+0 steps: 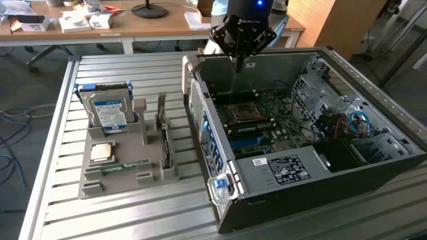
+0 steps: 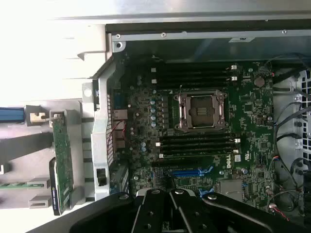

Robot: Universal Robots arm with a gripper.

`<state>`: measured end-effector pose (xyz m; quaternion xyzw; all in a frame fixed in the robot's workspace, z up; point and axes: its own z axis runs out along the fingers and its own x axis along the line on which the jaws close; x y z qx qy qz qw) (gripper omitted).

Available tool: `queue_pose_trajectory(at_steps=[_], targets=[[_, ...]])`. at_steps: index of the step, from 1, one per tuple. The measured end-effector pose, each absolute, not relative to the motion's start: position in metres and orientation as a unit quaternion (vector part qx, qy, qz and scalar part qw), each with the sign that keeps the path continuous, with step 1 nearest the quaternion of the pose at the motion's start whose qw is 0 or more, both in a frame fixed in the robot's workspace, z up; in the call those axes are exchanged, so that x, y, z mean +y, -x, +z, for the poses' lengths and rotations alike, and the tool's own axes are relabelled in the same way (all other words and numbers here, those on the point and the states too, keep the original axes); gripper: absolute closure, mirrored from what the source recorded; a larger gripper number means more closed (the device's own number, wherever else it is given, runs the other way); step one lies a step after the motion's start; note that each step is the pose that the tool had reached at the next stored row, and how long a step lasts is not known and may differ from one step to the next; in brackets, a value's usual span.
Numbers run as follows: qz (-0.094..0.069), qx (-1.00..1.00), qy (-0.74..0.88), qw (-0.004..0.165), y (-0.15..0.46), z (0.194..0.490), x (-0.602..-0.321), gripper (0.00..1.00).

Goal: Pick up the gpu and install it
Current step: 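Reach for the gpu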

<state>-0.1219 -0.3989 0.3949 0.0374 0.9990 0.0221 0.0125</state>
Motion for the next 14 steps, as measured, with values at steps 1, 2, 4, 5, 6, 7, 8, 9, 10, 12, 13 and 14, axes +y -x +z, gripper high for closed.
queue_pose_trajectory(at_steps=[1,2,4,5,6,7,8,9,10,12,13,14], targets=[[0.022,0.999,-0.037,0.012,0.1219,0.3949,-0.3988,0.89],[0.022,0.999,-0.037,0.012,0.1219,0.3954,-0.3988,0.89],[0.022,0.999,-0.037,0.013,0.1219,0.3958,-0.3989,0.89],[0.022,0.999,-0.037,0.013,0.1219,0.3959,-0.3989,0.89],[0.022,0.999,-0.037,0.012,0.1219,0.3959,-0.3988,0.89],[0.022,0.999,-0.037,0.012,0.1219,0.3959,-0.3989,0.89],[0.022,0.999,-0.037,0.012,0.1219,0.3959,-0.3988,0.89],[0.022,0.999,-0.037,0.012,0.122,0.396,-0.3988,0.89],[0.022,0.999,-0.037,0.012,0.1224,0.396,-0.3988,0.89],[0.022,0.999,-0.037,0.012,0.1234,0.396,-0.3989,0.89],[0.022,0.999,-0.037,0.012,0.1241,0.3959,-0.3989,0.89],[0.022,0.999,-0.037,0.012,0.1251,0.3959,-0.3989,0.89]])
